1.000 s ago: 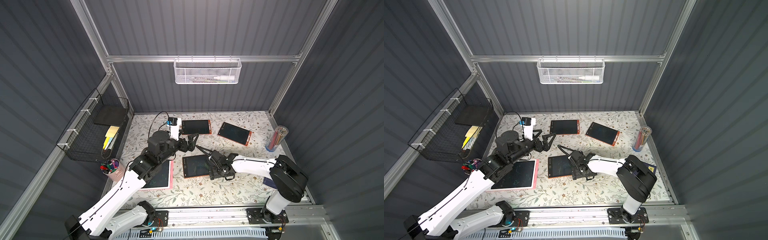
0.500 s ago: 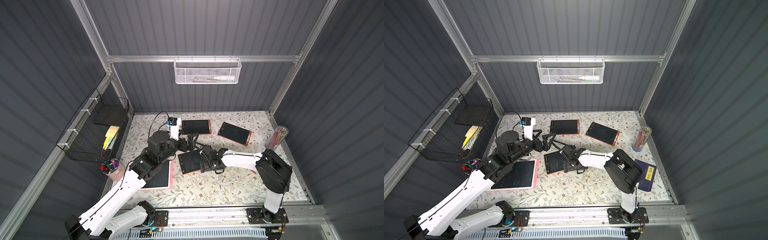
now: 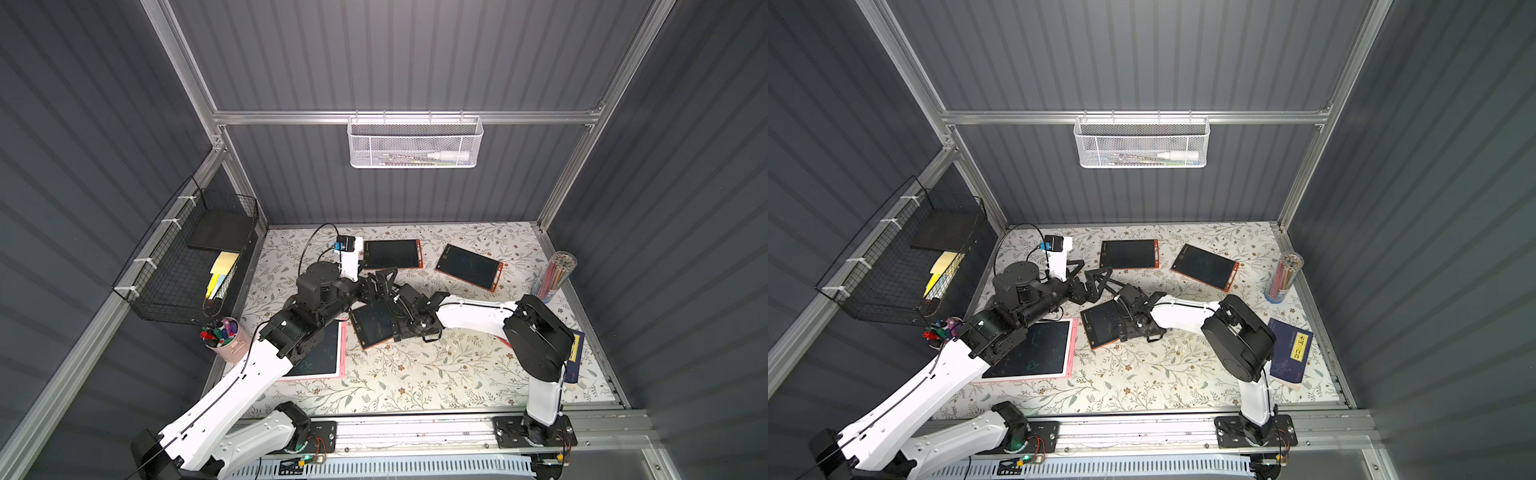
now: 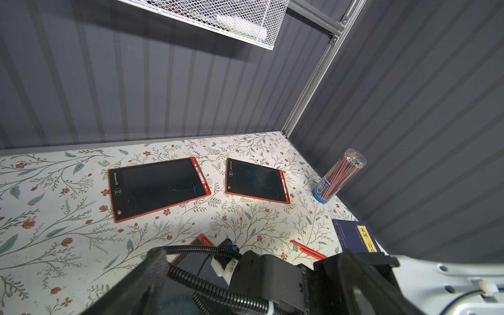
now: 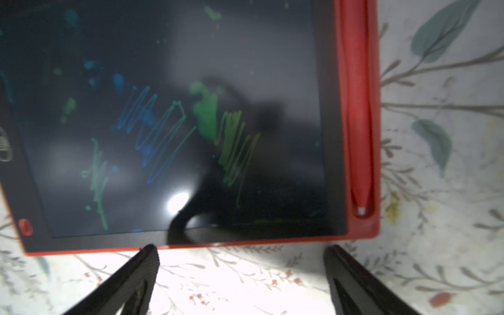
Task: Place the stylus back onto the writing tablet
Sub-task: Move the writing tablet to the center of the board.
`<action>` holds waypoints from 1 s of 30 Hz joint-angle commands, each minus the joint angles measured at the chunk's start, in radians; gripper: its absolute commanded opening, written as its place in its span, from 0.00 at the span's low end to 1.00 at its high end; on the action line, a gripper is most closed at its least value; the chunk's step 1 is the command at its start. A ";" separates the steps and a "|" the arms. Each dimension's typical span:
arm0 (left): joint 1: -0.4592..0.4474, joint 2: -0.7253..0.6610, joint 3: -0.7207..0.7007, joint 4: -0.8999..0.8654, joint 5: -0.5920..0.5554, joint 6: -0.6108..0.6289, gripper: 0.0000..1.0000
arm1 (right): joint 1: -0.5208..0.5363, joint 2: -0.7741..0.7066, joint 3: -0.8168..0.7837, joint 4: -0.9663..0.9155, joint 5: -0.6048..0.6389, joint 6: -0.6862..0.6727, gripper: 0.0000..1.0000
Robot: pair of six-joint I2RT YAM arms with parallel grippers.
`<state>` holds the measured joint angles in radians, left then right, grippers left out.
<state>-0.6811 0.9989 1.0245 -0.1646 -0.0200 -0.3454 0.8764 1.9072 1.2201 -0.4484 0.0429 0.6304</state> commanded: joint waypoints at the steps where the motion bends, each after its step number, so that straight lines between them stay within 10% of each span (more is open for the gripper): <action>1: 0.000 -0.003 0.023 -0.011 -0.018 -0.005 0.99 | 0.043 -0.009 -0.066 -0.057 -0.073 0.126 0.93; 20: 0.000 0.009 0.208 -0.075 -0.148 0.049 0.99 | 0.165 0.174 0.086 0.095 -0.133 0.266 0.28; 30: 0.000 0.016 0.188 -0.056 -0.119 0.051 0.99 | 0.112 0.313 0.276 0.069 -0.046 0.191 0.19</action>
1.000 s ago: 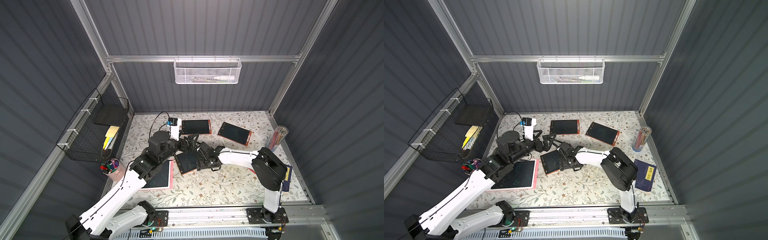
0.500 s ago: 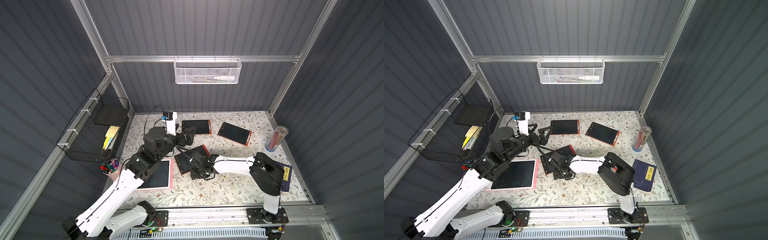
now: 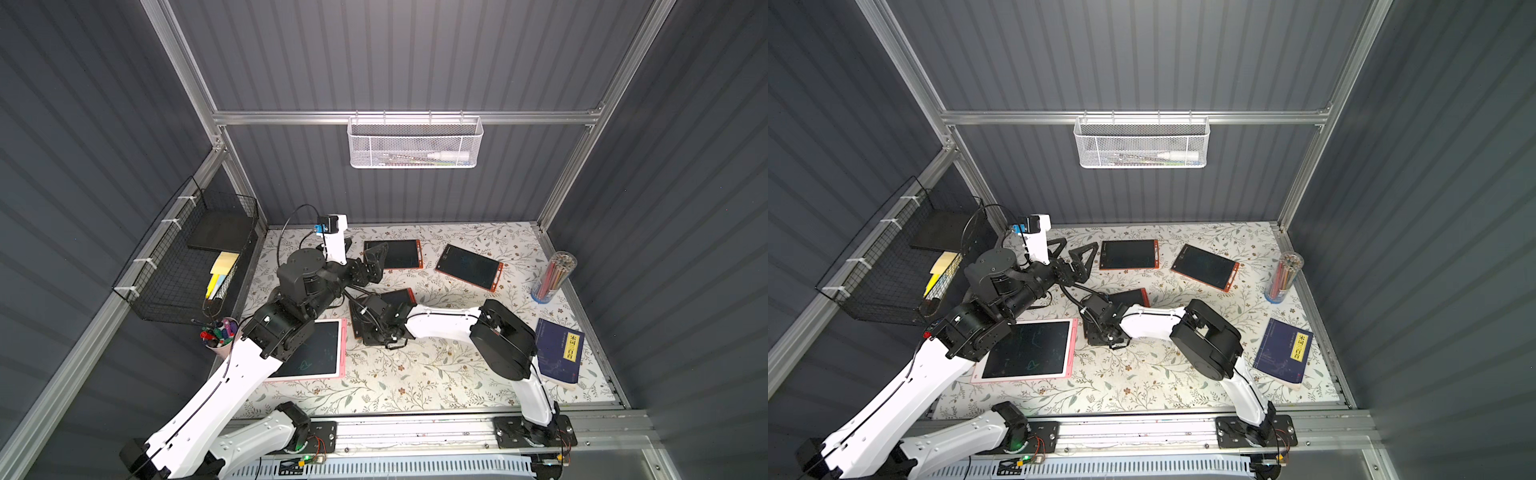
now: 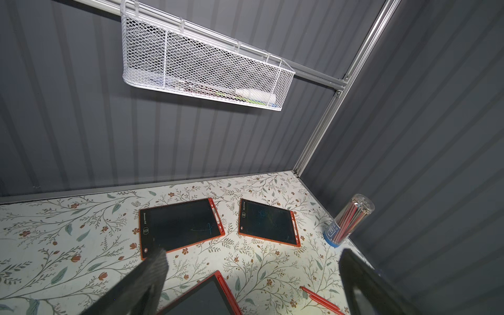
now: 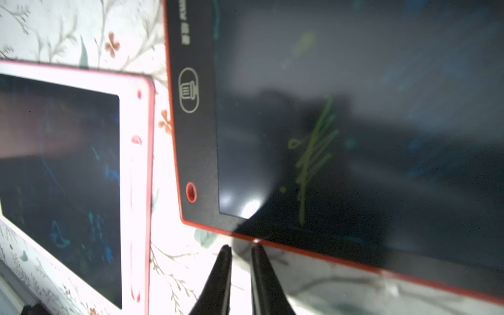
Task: Place the stylus back onto the writing tablet
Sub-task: Move the writing tablet to the center of the board.
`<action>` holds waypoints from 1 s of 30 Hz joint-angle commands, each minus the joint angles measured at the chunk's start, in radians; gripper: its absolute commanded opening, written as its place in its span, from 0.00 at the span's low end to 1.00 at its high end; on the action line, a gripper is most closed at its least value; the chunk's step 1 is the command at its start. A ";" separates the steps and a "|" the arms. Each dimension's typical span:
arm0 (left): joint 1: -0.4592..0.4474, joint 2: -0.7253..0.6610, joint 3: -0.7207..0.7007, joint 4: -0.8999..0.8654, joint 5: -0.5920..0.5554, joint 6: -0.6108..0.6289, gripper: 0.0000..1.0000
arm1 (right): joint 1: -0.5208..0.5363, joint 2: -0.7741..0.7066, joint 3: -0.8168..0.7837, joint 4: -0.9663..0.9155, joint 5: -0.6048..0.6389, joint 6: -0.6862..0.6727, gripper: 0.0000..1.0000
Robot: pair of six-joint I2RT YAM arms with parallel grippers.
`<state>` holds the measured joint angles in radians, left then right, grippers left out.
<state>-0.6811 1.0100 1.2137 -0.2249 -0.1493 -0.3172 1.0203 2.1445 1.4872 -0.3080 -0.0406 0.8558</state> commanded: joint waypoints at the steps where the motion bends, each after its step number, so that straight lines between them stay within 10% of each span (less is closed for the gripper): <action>1: 0.000 0.007 -0.002 0.006 0.013 0.022 0.99 | -0.040 0.088 0.030 -0.072 0.029 -0.043 0.19; 10: 0.000 0.019 -0.028 0.036 0.038 0.022 0.99 | -0.112 0.125 0.140 -0.085 -0.033 -0.112 0.19; 30: 0.000 0.032 -0.075 0.082 0.119 0.052 0.99 | -0.336 -0.307 -0.321 -0.108 0.133 -0.223 0.24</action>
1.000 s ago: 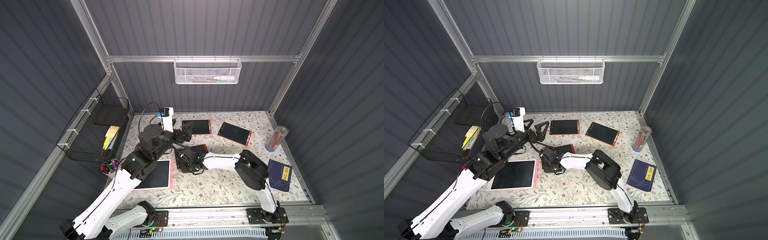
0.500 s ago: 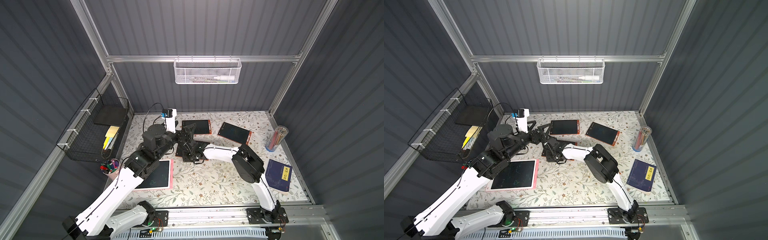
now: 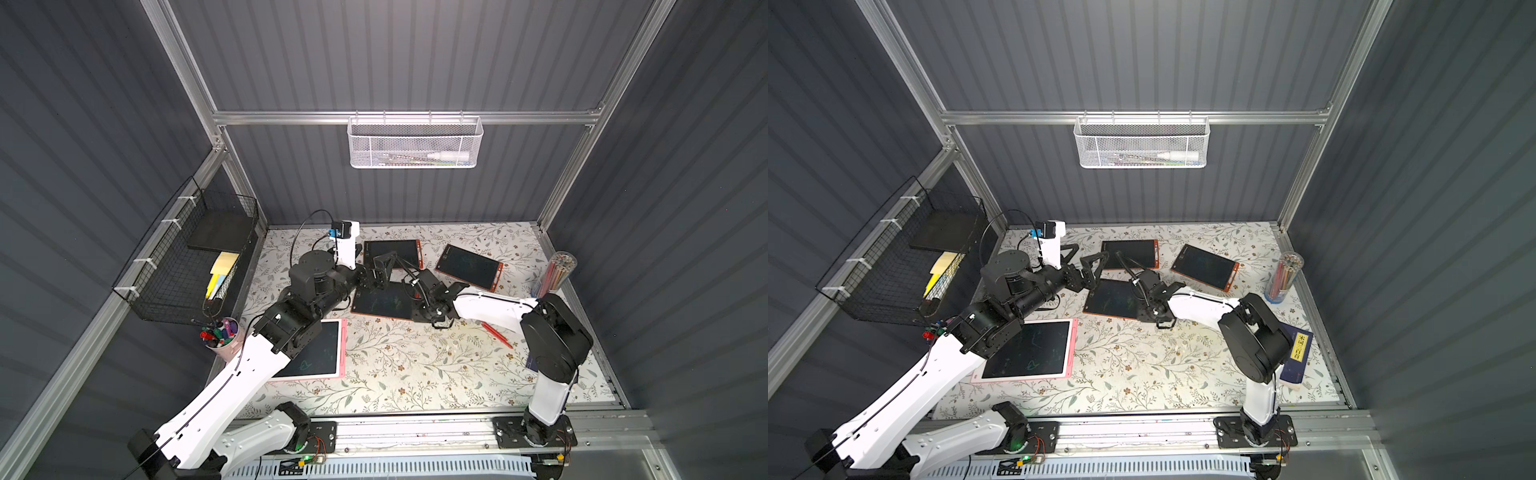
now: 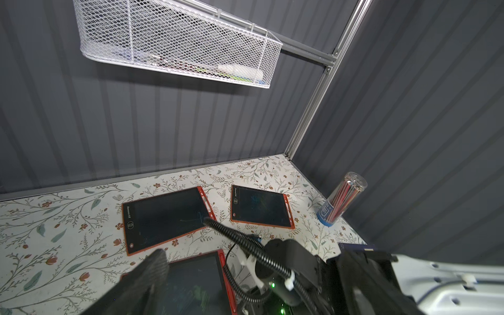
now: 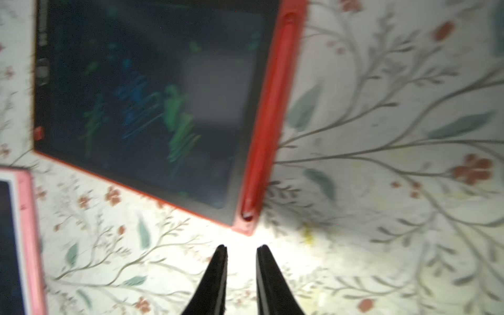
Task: Place the stylus back onto the writing tablet
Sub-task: Move the writing tablet to the center of the board.
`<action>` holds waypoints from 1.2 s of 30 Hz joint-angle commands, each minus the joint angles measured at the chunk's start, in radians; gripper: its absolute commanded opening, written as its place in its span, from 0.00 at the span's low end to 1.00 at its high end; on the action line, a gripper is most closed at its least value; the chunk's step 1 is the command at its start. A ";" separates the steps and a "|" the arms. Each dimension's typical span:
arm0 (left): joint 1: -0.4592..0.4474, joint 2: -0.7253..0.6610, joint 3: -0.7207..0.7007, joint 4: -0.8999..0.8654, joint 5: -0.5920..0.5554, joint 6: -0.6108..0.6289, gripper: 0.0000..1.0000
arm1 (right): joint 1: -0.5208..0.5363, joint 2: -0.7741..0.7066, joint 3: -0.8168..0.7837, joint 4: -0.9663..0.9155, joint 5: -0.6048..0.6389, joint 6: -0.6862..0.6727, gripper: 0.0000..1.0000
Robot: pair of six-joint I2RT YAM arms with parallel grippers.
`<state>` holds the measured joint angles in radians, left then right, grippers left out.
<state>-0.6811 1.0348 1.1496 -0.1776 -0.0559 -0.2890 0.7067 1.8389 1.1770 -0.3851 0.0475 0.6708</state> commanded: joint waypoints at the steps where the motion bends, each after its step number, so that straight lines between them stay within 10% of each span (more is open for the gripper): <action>1: 0.000 0.010 -0.011 0.036 0.025 0.025 0.99 | -0.035 0.008 -0.006 -0.034 0.054 -0.051 0.24; 36: 0.000 0.034 -0.011 0.049 0.011 0.009 0.99 | 0.027 0.490 0.590 -0.023 -0.172 -0.078 0.21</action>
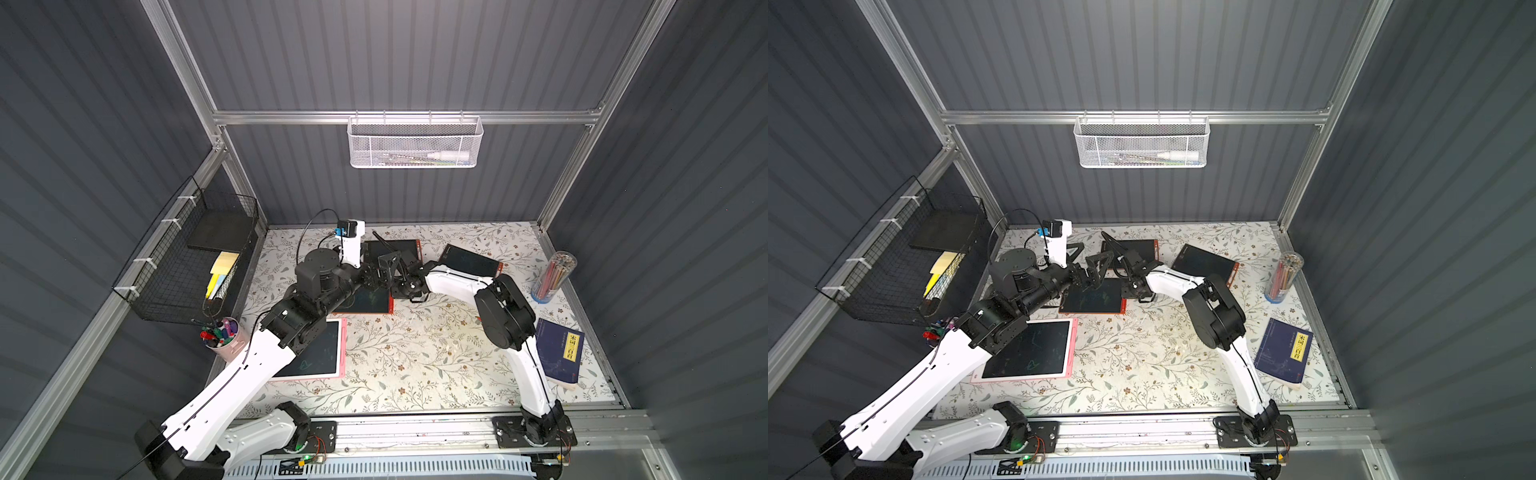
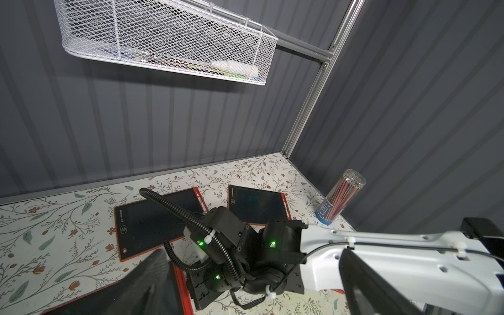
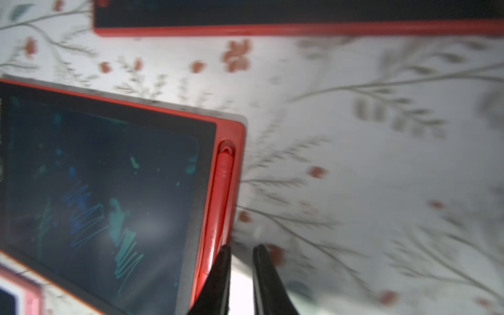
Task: Place the stylus back onto the writing tablet
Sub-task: Move the writing tablet to the center of the board.
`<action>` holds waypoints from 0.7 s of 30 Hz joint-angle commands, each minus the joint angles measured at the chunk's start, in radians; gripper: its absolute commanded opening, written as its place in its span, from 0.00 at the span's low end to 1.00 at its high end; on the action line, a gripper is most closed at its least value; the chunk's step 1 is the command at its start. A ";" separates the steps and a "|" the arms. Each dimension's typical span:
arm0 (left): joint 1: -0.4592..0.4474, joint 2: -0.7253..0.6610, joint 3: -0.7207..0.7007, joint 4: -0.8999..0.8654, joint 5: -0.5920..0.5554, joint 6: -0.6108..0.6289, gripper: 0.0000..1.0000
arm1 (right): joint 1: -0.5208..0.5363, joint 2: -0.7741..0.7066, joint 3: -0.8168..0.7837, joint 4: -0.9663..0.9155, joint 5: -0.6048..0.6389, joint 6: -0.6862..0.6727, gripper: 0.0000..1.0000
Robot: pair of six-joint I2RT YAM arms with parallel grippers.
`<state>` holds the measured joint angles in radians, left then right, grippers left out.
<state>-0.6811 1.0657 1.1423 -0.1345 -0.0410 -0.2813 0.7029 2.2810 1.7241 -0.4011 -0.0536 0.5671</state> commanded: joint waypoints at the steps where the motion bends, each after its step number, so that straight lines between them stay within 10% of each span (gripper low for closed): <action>1: 0.000 0.003 -0.004 0.006 -0.005 0.001 0.99 | 0.041 0.067 0.061 0.002 -0.090 0.039 0.21; 11: 0.000 -0.005 -0.017 0.007 -0.023 -0.014 0.99 | 0.119 0.199 0.264 0.054 -0.201 0.131 0.22; 21: 0.000 0.021 -0.018 0.035 -0.055 -0.027 0.99 | 0.089 0.076 0.110 0.217 -0.281 0.121 0.27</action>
<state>-0.6811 1.0725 1.1244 -0.1265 -0.0727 -0.2970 0.8211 2.4313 1.9053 -0.2417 -0.3305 0.6842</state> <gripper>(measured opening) 0.992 0.269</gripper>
